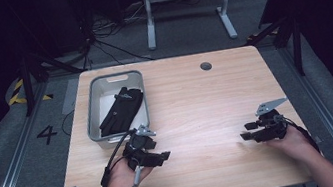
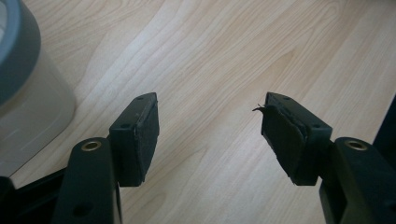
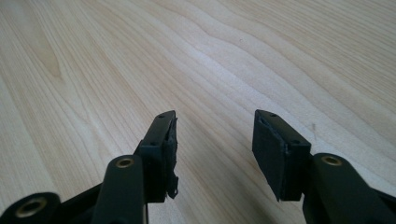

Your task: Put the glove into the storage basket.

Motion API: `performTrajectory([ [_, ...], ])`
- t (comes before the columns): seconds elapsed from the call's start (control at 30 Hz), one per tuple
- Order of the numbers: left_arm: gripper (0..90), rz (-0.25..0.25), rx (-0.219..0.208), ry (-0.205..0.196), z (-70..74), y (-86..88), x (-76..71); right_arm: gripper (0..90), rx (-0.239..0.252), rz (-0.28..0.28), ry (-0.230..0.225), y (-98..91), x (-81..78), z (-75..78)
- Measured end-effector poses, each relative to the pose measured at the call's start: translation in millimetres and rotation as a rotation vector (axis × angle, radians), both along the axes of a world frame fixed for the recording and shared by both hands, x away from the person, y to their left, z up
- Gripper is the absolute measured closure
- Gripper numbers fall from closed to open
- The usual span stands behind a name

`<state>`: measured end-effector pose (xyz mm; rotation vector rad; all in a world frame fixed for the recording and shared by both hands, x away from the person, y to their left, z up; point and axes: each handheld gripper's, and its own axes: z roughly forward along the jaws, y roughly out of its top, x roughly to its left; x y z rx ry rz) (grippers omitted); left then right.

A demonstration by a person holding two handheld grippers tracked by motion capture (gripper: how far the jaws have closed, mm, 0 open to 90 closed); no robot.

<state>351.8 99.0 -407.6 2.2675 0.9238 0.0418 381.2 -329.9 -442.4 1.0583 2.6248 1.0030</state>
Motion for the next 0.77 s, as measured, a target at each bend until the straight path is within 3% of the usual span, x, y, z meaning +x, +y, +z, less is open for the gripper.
performTrajectory([
  [0.1,37.5,-0.013,-0.004,0.001,-10.1,-0.2,2.2,50.0,-0.008,0.007,-0.013,1.7,-1.4,-0.7],
  [0.17,37.5,-0.018,-0.005,0.026,-18.4,-1.0,6.3,49.9,-0.004,0.006,-0.02,2.5,-2.4,-0.6],
  [0.27,38.2,-0.02,0.032,0.024,-28.7,-3.4,8.4,49.8,-0.01,0.002,-0.032,3.2,-2.7,-1.7],
  [0.53,37.9,-0.012,0.061,0.039,-41.6,-2.7,12.5,48.5,-0.017,0.02,-0.057,5.2,-2.8,-5.5],
  [0.77,36.7,-0.017,0.088,-0.01,-41.6,4.6,10.2,46.3,0.002,0.007,-0.102,1.0,-4.0,-0.4],
])
